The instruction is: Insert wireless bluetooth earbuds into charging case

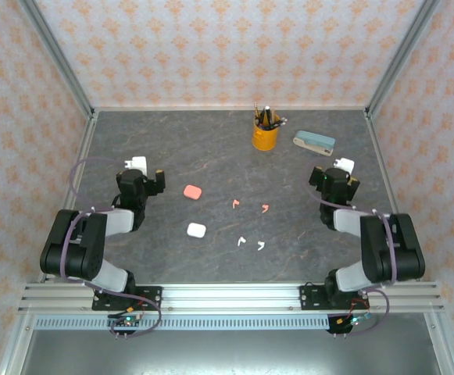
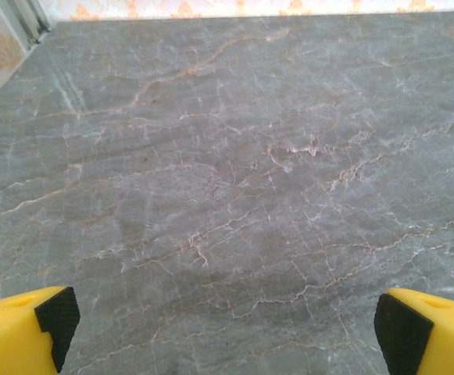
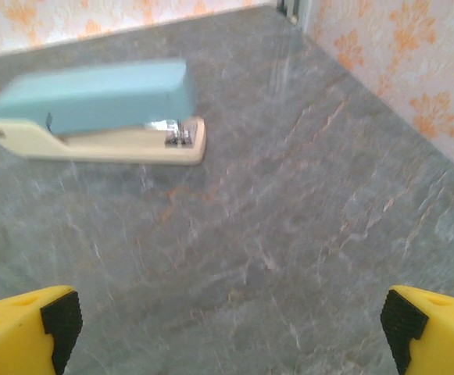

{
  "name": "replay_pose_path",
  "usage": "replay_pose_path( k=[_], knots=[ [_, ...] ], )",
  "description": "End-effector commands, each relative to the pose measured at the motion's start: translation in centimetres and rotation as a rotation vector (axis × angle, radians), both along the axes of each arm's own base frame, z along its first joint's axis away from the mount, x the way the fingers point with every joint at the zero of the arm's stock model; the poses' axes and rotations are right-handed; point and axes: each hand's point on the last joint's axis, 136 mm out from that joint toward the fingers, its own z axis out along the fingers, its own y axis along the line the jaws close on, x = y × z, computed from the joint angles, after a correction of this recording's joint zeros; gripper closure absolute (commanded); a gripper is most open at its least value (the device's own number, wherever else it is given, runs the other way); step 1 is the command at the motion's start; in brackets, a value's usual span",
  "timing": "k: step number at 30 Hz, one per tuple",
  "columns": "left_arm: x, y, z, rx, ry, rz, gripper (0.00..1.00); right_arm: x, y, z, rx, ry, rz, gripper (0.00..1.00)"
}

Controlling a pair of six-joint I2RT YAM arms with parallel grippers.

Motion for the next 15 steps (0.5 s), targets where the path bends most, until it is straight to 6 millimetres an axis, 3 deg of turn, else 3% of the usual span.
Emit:
replay_pose_path(
  k=[1,4,5,9,15],
  knots=[
    [1.3,0.0,2.4,-0.021,0.100,0.012,0.00,-0.6,-0.8,5.4,0.091,-0.037,-0.113,0.00],
    [1.7,-0.5,3.6,-0.085,0.159,0.031,0.00,-1.7,-1.4,6.6,0.258,-0.019,-0.260,0.00],
    [1.8,-0.6,4.2,-0.116,0.162,0.047,0.00,-1.5,-0.6,6.7,0.297,0.015,-0.228,0.00],
    [1.3,-1.1,6.2,-0.238,0.186,0.150,0.00,-1.3,4.7,6.4,0.476,0.133,-0.007,0.03],
    [-1.5,-3.1,8.2,-0.375,0.205,0.212,0.00,-4.9,11.3,7.0,0.603,0.248,0.124,0.08]
  ],
)
